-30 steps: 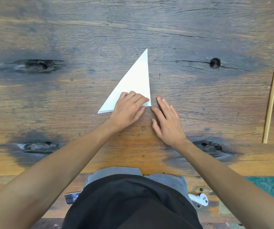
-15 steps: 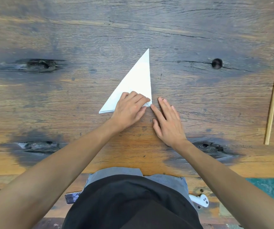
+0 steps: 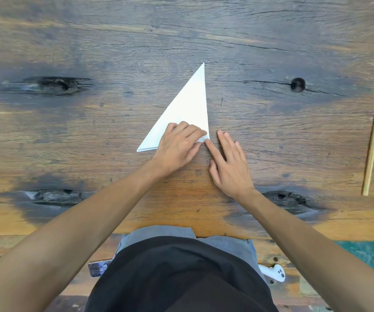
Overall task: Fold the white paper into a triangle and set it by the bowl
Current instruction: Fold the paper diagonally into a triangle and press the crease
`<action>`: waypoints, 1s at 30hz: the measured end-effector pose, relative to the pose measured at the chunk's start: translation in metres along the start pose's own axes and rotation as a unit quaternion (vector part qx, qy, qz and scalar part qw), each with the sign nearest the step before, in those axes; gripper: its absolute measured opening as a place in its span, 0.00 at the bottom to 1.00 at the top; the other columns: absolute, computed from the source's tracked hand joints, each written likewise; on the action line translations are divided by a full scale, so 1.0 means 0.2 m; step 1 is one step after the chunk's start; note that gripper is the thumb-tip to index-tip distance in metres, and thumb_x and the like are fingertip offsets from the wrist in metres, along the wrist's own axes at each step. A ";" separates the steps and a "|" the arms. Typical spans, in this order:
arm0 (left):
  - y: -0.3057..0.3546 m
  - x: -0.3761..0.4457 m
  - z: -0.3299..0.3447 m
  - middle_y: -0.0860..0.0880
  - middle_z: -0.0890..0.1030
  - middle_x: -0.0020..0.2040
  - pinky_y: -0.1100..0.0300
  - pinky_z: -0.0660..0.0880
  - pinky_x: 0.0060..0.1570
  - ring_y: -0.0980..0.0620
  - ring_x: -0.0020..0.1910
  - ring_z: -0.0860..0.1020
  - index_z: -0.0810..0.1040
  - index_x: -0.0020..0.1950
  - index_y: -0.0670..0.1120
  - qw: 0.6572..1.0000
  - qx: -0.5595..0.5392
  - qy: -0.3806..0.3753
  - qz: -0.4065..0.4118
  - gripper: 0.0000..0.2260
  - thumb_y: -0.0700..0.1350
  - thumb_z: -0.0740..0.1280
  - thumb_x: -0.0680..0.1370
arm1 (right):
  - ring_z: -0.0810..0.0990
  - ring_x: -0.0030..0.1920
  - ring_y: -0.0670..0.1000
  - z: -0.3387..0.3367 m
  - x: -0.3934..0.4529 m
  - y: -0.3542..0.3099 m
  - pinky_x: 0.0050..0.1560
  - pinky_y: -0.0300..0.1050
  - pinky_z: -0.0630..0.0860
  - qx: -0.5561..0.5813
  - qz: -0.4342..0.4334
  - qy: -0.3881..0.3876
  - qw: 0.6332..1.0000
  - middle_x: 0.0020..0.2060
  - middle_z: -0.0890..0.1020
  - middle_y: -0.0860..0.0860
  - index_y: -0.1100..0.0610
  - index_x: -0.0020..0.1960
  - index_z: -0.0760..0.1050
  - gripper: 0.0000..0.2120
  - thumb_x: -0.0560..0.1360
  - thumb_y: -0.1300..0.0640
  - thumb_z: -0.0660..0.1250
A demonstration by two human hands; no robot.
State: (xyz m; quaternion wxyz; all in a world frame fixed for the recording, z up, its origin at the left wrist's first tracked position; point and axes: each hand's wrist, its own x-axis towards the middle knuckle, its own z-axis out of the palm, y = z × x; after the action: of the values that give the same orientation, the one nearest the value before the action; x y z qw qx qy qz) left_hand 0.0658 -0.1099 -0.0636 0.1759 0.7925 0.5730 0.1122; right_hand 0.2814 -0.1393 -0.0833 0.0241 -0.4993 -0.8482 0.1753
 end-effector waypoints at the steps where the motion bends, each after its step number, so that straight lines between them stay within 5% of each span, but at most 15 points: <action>1: 0.00 0.00 0.00 0.53 0.83 0.55 0.50 0.72 0.49 0.47 0.53 0.80 0.81 0.61 0.49 1.000 0.000 -0.002 0.000 0.10 0.47 0.67 0.80 | 0.55 0.84 0.57 0.00 0.00 0.00 0.82 0.55 0.52 0.001 0.000 0.001 1.000 0.83 0.58 0.58 0.50 0.83 0.58 0.29 0.83 0.55 0.58; 14: 0.00 -0.01 -0.01 0.52 0.83 0.56 0.50 0.73 0.50 0.46 0.54 0.80 0.80 0.61 0.48 1.000 0.000 -0.017 -0.004 0.11 0.46 0.67 0.80 | 0.55 0.84 0.57 0.01 0.00 0.00 0.82 0.57 0.53 -0.005 -0.003 0.004 1.000 0.83 0.58 0.58 0.52 0.83 0.60 0.28 0.83 0.54 0.56; 17: -0.03 -0.02 -0.01 0.50 0.81 0.65 0.49 0.73 0.55 0.45 0.62 0.78 0.79 0.65 0.47 1.000 0.003 -0.022 0.008 0.14 0.46 0.66 0.80 | 0.55 0.84 0.56 0.03 0.00 0.01 0.82 0.55 0.52 -0.009 -0.005 0.014 1.000 0.83 0.58 0.58 0.51 0.83 0.60 0.28 0.83 0.54 0.56; 22: -0.13 -0.10 -0.01 0.50 0.61 0.82 0.48 0.60 0.78 0.47 0.82 0.58 0.61 0.81 0.46 0.996 0.047 -0.071 -0.004 0.25 0.51 0.57 0.85 | 0.55 0.84 0.54 0.05 -0.01 0.01 0.83 0.52 0.51 -0.024 0.001 0.044 0.999 0.83 0.59 0.56 0.50 0.82 0.61 0.27 0.83 0.53 0.56; 30: -0.27 -0.25 0.00 0.46 0.51 0.84 0.44 0.52 0.81 0.47 0.84 0.49 0.48 0.84 0.45 0.988 0.097 -0.116 -0.014 0.29 0.56 0.48 0.86 | 0.55 0.84 0.54 0.04 0.00 -0.01 0.83 0.50 0.48 -0.030 0.015 0.035 0.999 0.83 0.59 0.55 0.49 0.81 0.62 0.26 0.83 0.52 0.56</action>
State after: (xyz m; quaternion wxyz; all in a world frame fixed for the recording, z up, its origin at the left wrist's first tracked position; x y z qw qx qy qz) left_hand 0.0021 -0.1424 -0.0851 0.1655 0.8053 0.5679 -0.0391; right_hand 0.2788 -0.1427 -0.0910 0.0360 -0.5180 -0.8443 0.1322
